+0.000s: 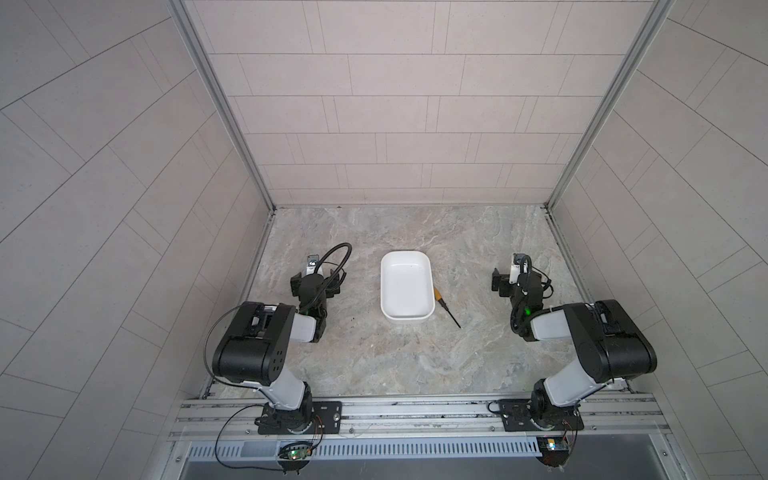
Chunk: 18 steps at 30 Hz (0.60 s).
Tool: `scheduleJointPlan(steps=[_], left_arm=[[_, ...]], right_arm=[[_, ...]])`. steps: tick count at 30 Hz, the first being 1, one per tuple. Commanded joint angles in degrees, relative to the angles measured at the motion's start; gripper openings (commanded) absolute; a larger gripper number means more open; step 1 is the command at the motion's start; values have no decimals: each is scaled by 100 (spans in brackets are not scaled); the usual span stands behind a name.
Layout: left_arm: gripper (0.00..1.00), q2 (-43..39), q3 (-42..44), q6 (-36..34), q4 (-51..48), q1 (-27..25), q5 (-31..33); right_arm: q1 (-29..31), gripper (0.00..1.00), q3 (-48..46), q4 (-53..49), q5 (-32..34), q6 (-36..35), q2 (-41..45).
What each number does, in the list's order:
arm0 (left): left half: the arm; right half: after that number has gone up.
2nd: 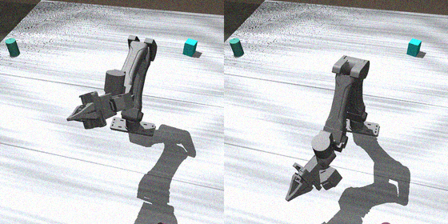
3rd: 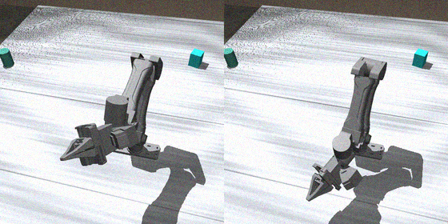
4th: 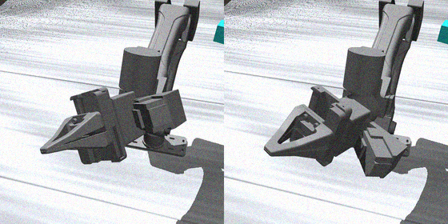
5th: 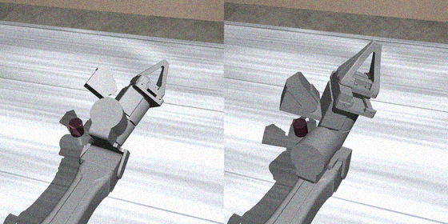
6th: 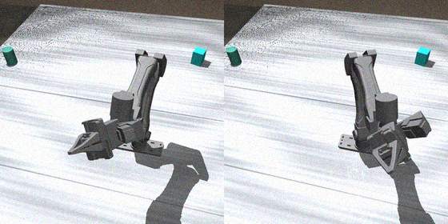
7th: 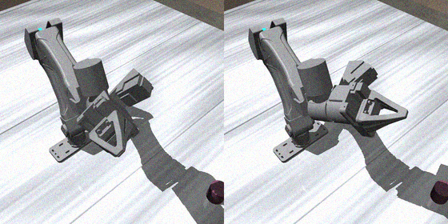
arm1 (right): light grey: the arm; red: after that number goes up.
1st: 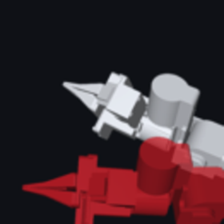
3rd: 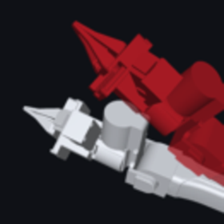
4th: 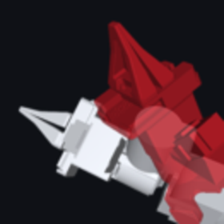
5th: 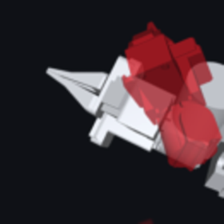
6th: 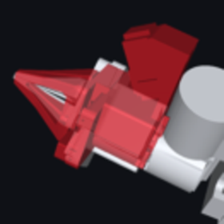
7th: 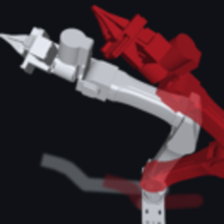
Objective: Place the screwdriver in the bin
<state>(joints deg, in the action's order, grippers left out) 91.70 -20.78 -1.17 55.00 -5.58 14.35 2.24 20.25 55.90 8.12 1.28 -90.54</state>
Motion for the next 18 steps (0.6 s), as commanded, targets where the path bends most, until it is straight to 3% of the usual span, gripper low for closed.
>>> scheduleJointPlan(steps=[1,12,15,16,18], left_arm=[[100,-73,-32,-59,125,16,-2],[100,-73,-132,43,-59,120,-137],[100,-200,-111,104,-147,240,-368],[100,-435,-112,86,-303,235,-414],[100,-1115,-506,194,-1641,226,-302]], right_arm=[[18,99,48,-18,4,-74,26],[-4,99,37,-1,-27,-47,27],[28,99,-86,138,271,21,201],[63,99,-161,155,418,1,392],[197,99,-161,-383,780,-46,1034]])
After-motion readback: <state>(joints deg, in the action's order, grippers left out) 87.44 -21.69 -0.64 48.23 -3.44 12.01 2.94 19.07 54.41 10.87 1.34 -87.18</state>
